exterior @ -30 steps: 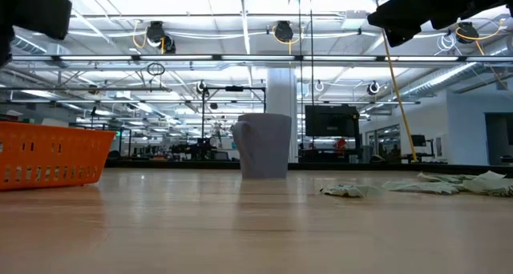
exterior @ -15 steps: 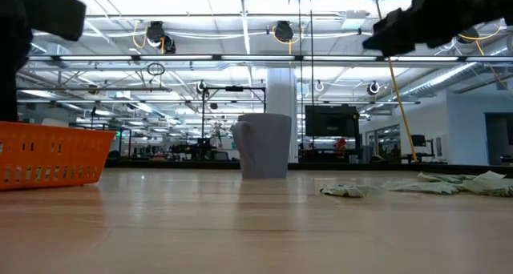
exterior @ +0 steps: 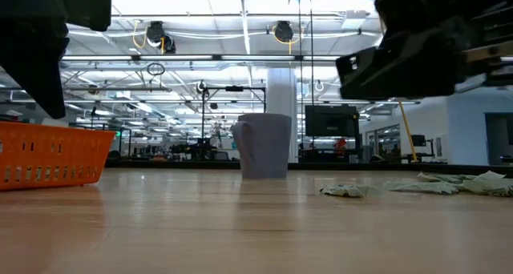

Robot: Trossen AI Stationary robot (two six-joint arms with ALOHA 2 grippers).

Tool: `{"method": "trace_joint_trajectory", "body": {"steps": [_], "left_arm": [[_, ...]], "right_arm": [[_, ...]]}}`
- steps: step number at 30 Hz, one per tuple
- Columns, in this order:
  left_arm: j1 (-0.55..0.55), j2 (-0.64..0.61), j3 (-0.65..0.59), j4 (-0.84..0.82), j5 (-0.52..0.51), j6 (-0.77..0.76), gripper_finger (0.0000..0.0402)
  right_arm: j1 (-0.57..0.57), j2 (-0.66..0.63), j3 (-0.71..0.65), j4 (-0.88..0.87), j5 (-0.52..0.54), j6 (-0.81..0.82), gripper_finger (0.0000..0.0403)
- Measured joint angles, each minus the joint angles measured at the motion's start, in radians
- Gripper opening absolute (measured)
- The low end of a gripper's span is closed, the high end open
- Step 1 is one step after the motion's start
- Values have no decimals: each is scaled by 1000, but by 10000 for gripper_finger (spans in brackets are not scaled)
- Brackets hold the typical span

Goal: Pick and place Stevia / Truvia into bins
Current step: Put the green stevia packet into the orange basket

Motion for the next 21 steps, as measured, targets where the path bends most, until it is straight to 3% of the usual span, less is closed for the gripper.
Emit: {"method": "trace_joint_trajectory", "body": {"steps": [7, 14, 17, 21], "left_arm": [[1, 0, 0, 0, 0, -1, 118], [1, 0, 0, 0, 0, 1, 118], [1, 0, 0, 0, 0, 22, 118], [3, 0, 0, 0, 0, 14, 118]], "right_arm": [[-2, 183, 1, 210, 21, 21, 141], [-1, 284, 10, 201, 44, 202, 150], [-1, 306, 12, 197, 107, 221, 148], [-1, 309, 50, 107, 106, 230, 148]]}}
